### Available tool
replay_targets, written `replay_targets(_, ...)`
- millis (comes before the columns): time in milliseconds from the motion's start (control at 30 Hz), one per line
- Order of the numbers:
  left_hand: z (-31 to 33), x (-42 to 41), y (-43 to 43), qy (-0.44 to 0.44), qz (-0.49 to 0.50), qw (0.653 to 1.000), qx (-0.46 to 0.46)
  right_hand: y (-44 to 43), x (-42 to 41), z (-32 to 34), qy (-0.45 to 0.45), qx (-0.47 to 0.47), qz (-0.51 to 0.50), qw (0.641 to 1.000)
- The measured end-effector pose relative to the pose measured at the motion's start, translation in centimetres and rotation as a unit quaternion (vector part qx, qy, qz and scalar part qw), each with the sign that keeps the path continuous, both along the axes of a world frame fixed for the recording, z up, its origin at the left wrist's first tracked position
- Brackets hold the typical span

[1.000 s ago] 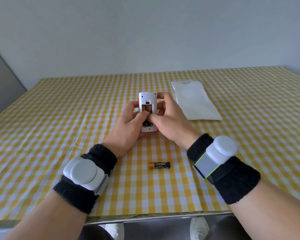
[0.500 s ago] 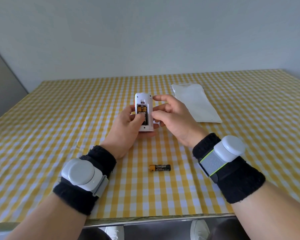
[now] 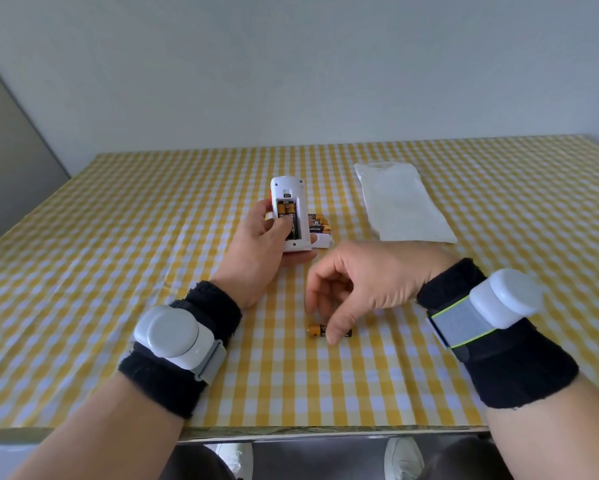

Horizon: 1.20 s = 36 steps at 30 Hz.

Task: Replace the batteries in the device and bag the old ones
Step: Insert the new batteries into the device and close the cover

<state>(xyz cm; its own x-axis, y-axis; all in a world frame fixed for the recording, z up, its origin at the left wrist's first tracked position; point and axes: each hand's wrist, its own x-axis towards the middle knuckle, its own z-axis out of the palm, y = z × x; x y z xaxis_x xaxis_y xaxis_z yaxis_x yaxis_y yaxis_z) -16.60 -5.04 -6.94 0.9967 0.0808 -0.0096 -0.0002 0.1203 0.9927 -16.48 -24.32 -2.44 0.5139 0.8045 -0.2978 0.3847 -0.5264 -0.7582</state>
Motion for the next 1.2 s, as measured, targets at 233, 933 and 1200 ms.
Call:
replay_targets(233,-0.2,0.1,0.1,-0.009,-0.012,0.999,0.029,0.4,0.2,-0.6,-0.042,-0.004,0.007,0.999)
replay_targets(933,0.4,0.1,0.2,0.008,-0.034,0.994,-0.108,0.0,2.6,-1.8,0.030,0.421,-0.363,0.831)
replay_targets(1200,0.5,-0.3,0.0,0.015,-0.031,0.990,-0.139,0.5,2.1,-2.2,-0.126,0.332,-0.322,0.877)
